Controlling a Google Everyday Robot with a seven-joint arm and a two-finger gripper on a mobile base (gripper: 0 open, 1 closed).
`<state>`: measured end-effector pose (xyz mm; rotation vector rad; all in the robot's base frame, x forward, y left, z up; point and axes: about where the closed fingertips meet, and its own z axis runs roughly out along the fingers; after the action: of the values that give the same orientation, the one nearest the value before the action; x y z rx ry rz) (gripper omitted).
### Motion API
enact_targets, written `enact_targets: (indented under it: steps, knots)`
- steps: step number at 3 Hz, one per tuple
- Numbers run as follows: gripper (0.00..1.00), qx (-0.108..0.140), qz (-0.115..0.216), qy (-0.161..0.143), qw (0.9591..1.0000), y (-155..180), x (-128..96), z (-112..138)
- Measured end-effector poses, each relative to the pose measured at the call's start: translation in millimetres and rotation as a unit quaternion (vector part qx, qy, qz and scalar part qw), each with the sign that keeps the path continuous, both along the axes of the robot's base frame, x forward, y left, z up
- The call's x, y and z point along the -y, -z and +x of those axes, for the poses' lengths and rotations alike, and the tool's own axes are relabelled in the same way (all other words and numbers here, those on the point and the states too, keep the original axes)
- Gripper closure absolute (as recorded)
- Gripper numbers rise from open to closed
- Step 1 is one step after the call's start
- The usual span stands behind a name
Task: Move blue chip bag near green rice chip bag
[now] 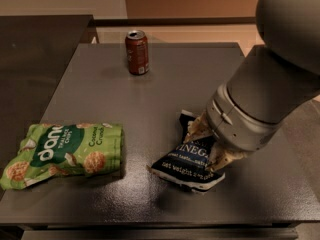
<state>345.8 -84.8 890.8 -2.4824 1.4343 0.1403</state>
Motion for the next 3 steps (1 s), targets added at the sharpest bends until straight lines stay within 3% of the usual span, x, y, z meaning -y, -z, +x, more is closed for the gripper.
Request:
enact_targets:
  steps: [3]
  knots:
    - [1.00, 0.018, 0.044, -0.013, 0.9988, -8, -75, -5]
